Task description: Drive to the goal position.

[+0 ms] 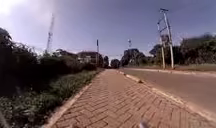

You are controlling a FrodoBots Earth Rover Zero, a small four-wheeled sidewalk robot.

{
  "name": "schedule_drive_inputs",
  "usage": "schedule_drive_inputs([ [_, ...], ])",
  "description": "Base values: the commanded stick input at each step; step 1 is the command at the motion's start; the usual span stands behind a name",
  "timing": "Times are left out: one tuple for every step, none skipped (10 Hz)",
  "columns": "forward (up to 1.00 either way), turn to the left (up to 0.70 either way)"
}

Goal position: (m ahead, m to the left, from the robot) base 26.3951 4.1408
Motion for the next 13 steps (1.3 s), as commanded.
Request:
schedule_drive_inputs([
  [1.0,0.0],
  [1.0,0.0],
  [1.0,0.0],
  [1.0,0.0],
  [1.0,0.0],
  [1.0,0.0],
  [1.0,0.0],
  [1.0,-0.13],
  [1.0,-0.36],
  [1.0,-0.03],
  [1.0,0.0],
  [1.0,0.0],
  [1.0,0.0],
])
